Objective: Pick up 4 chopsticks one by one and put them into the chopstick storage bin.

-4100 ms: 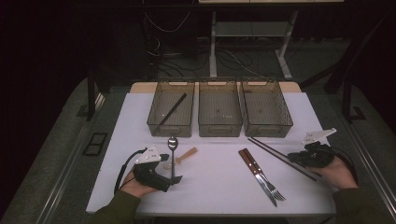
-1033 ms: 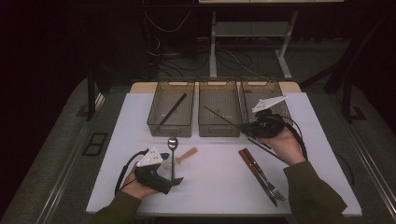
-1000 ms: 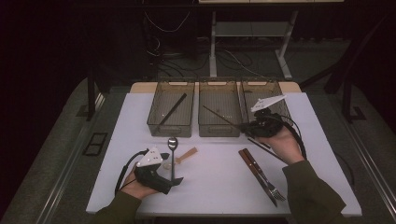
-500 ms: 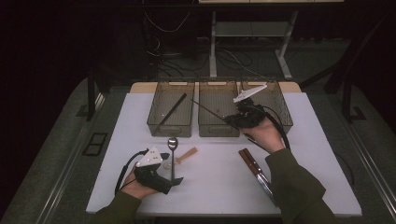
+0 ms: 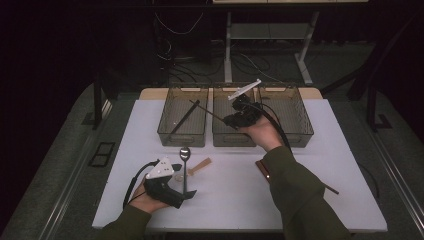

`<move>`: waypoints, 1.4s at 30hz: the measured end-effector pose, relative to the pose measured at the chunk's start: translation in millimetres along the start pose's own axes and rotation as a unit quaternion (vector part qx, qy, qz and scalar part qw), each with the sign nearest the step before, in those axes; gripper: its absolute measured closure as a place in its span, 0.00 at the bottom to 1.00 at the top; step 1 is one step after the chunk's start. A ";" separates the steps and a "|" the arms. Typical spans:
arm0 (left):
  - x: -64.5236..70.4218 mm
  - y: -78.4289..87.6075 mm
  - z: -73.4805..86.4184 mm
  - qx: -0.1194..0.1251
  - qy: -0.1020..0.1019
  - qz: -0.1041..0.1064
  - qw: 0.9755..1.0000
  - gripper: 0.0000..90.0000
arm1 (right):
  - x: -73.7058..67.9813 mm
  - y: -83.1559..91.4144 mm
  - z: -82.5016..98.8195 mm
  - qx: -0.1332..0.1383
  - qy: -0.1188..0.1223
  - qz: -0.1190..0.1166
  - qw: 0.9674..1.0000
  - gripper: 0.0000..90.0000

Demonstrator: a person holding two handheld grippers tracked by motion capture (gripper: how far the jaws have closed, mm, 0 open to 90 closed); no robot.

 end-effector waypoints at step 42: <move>5.4 0.0 -2.7 -0.001 -0.028 0.020 0.999 0.00 | 9.6 -124.3 -82.5 -0.070 -0.061 0.023 0.995 0.95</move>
Point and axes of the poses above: each handheld gripper's, and its own axes: y roughly backward along the jaws, z roughly out of its underside, x roughly to its right, the point moved 3 cm from there along -y, roughly forward along the jaws, and after that the axes turned 11 degrees about y, right-handed, at the moved point
